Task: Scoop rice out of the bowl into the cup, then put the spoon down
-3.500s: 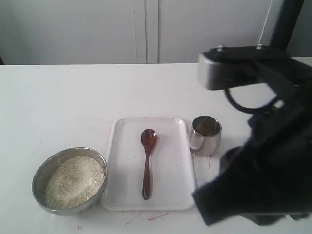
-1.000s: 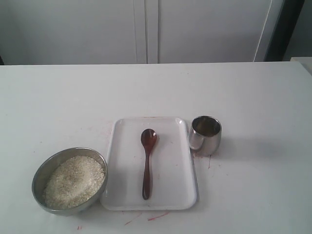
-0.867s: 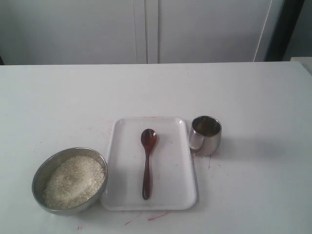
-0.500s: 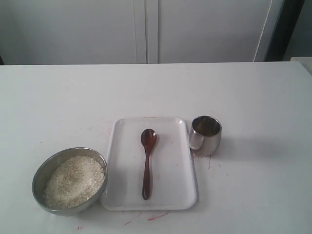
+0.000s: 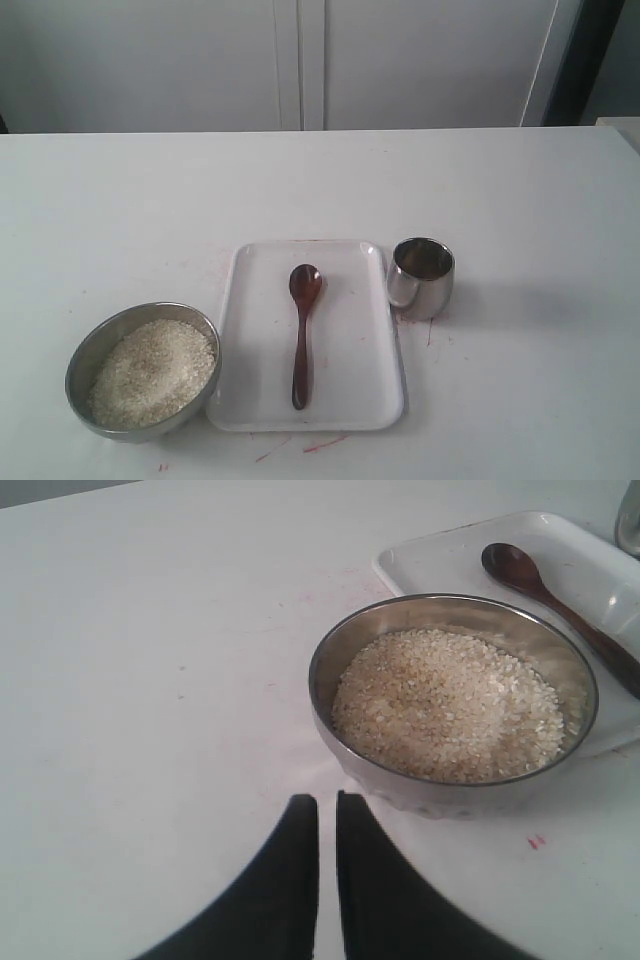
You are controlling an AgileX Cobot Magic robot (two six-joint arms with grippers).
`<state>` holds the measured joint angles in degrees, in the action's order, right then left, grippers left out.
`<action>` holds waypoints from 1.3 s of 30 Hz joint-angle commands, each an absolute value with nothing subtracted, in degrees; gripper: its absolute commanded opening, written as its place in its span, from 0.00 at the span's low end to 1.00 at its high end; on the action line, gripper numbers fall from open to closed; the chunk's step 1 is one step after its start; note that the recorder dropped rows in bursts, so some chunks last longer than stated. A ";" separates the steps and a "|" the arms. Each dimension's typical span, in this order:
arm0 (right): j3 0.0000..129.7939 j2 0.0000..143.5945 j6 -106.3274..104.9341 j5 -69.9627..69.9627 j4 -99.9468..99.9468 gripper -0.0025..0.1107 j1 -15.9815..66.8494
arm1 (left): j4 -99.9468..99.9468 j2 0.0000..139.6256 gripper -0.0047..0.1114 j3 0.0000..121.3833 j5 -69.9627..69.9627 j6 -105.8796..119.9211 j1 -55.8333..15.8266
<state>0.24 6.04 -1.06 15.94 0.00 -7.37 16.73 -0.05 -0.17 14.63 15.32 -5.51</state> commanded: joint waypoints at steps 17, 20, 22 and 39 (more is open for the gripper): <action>0.00 5.81 -0.44 15.81 0.00 0.14 -7.64 | 17.14 0.00 0.16 0.00 14.58 15.21 -5.91; 0.00 5.81 -0.44 15.81 0.00 0.14 -7.64 | 17.14 0.00 0.16 0.00 14.58 15.21 -5.91; 0.00 5.81 -0.44 15.81 0.00 0.14 -7.64 | 17.14 0.00 0.16 0.00 14.58 15.21 -5.91; 0.00 5.81 -0.44 15.81 0.00 0.14 -7.64 | 17.14 0.00 0.16 0.00 14.58 15.21 -5.91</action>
<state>0.24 6.04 -0.45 16.02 0.00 -7.37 16.73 -0.05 -0.17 14.63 15.32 -5.51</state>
